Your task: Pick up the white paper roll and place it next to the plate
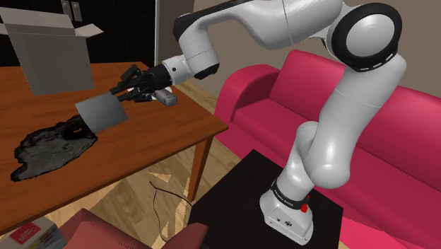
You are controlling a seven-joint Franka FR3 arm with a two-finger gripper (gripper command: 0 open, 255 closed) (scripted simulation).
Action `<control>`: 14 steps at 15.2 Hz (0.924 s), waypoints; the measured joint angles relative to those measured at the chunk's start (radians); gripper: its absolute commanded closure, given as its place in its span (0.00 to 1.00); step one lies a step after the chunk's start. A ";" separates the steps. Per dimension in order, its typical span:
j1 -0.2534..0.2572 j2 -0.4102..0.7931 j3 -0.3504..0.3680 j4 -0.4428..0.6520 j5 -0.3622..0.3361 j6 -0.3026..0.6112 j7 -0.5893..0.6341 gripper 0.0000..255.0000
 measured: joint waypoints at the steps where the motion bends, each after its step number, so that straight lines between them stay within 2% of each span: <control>1: 0.001 -0.007 0.001 0.002 -0.007 0.002 0.011 1.00; 7: 0.002 -0.047 0.002 0.023 -0.057 0.006 0.086 1.00; 14: -0.082 -0.066 -0.086 0.019 -0.154 -0.133 0.085 1.00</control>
